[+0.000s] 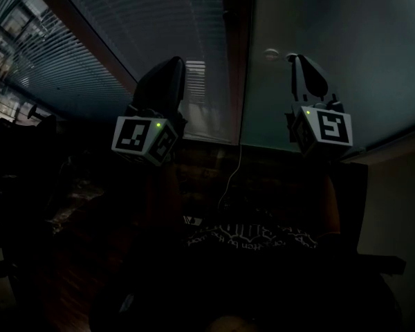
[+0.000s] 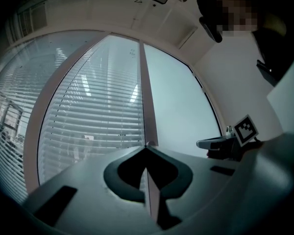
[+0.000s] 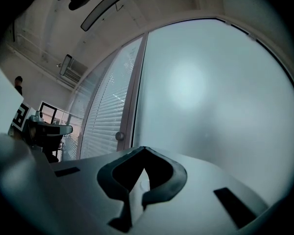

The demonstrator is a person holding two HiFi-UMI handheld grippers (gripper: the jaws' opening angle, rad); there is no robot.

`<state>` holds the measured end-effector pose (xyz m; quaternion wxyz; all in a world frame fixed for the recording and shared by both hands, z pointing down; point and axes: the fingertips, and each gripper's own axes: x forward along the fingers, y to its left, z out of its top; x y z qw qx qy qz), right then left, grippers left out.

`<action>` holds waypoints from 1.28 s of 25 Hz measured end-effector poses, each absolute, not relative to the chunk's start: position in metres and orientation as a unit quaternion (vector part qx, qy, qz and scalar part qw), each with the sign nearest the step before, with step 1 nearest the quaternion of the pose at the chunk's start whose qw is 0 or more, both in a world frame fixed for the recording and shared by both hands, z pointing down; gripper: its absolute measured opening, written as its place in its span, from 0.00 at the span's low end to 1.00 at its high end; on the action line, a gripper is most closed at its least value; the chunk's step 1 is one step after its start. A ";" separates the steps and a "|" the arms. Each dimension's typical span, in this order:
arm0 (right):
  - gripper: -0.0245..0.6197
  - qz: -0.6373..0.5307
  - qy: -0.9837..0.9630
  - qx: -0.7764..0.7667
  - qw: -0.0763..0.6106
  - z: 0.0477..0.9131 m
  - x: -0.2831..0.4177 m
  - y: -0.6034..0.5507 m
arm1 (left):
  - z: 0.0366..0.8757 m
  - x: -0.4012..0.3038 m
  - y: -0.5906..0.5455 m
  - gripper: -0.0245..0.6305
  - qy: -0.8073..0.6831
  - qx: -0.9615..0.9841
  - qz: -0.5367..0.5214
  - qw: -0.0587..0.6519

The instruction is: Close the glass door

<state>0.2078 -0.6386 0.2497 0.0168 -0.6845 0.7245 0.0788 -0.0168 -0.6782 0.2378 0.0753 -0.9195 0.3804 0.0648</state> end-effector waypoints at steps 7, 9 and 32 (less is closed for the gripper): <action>0.04 0.082 0.727 -0.681 0.004 0.253 0.204 -0.639 | 0.245 -0.016 -0.673 0.04 0.387 -0.918 0.059 0.069; 0.04 0.081 0.729 -0.680 0.001 0.253 0.203 -0.639 | 0.245 -0.016 -0.670 0.04 0.389 -0.917 0.058 0.067; 0.04 0.081 0.734 -0.675 0.001 0.255 0.202 -0.642 | 0.259 -0.037 -0.669 0.04 0.419 -0.904 0.063 0.052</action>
